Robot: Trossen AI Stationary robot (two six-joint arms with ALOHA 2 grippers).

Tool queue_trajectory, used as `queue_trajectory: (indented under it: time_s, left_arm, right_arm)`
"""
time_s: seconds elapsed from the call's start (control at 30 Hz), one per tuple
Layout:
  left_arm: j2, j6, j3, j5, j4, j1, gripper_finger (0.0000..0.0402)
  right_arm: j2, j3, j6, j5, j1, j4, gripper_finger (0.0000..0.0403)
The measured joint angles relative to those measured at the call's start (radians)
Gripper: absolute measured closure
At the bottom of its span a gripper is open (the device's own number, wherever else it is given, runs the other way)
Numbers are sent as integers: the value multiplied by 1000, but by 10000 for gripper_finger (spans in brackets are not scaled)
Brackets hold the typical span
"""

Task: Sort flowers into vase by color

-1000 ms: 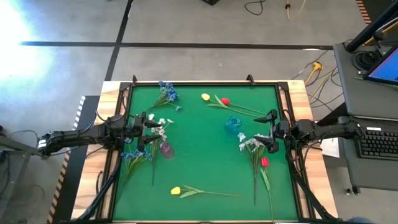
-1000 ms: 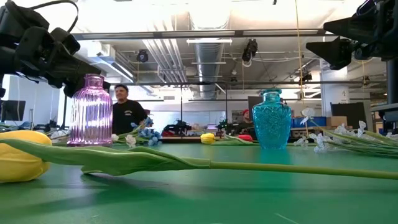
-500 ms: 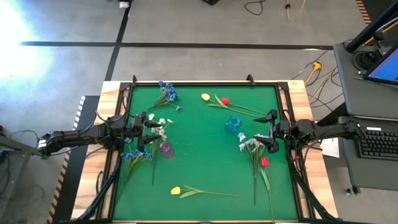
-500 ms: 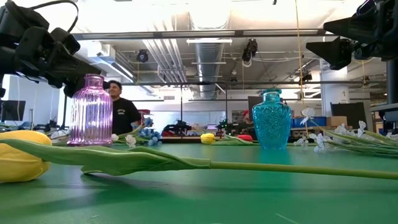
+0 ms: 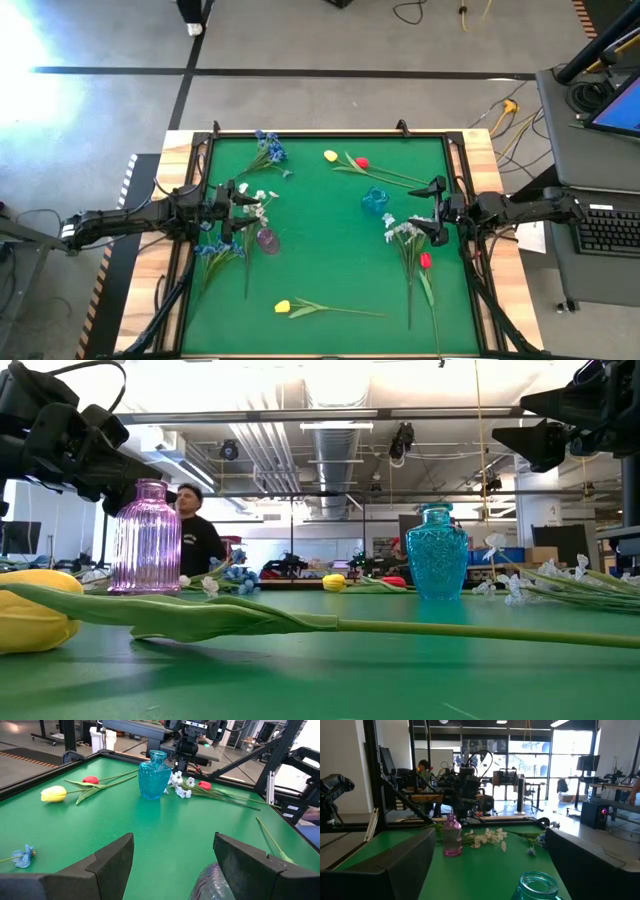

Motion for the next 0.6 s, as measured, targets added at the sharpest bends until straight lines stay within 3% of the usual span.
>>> queue_trajectory:
  time_s: [0.47, 0.6]
  left_arm:
    - [0, 0, 0, 0, 0, 0, 134]
    - [0, -7, 0, -12, 16, -1, 134]
  right_arm:
    - [0, 0, -11, 0, 0, 1, 35]
    - [0, 0, -234, 17, -2, 8, 35]
